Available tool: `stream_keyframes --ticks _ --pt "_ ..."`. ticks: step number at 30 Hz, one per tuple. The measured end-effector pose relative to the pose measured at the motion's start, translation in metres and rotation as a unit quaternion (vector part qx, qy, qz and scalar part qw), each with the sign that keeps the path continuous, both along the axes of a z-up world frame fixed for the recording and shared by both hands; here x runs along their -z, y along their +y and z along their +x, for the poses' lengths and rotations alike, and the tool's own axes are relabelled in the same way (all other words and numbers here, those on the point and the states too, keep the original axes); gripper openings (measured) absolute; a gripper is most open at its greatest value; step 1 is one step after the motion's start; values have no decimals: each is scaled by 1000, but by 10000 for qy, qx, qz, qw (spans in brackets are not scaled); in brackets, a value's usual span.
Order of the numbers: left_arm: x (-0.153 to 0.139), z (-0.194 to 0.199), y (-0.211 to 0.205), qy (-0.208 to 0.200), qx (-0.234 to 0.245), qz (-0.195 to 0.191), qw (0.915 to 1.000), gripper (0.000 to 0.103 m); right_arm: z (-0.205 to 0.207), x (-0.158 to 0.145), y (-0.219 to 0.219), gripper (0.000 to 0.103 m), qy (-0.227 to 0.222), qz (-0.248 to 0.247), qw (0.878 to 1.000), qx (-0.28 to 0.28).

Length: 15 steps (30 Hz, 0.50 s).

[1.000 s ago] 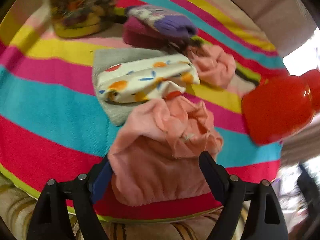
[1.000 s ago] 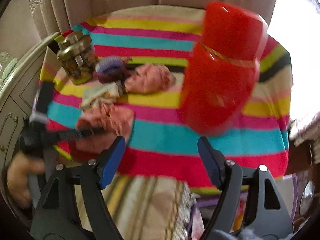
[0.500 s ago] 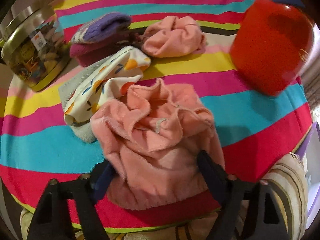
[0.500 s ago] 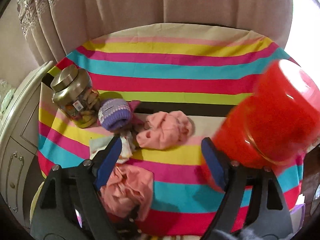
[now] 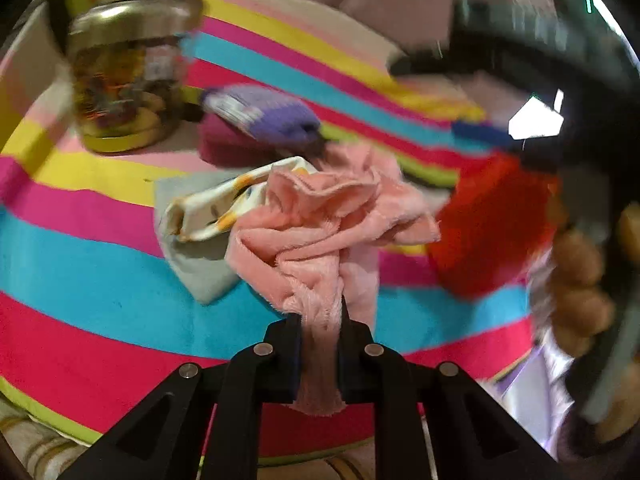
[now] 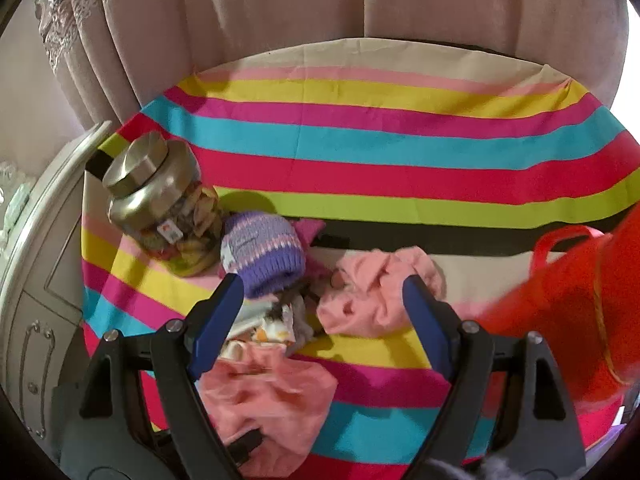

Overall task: Organize soft objects
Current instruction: 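Grasp the pink towel with the left tool while the right tool reaches toward the purple knit hat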

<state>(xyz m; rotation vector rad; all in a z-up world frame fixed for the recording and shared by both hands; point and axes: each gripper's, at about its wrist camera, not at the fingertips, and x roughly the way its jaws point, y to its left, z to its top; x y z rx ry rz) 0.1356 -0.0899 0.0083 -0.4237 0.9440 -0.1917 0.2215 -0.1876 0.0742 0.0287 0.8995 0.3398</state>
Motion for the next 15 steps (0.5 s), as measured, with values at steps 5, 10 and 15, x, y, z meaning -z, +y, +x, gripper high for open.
stream_keyframes --ticks 5,10,15 --pt "-11 -14 33 -531 -571 -813 9936 14 16 10 15 84 52 3 10000 -31" --pt "-31 -39 60 -1094 -882 -1298 9815 13 32 26 28 84 197 52 9998 -61" --pt "-41 -61 86 -1430 -1444 -1475 9680 13 41 39 39 84 348 85 9993 -121"
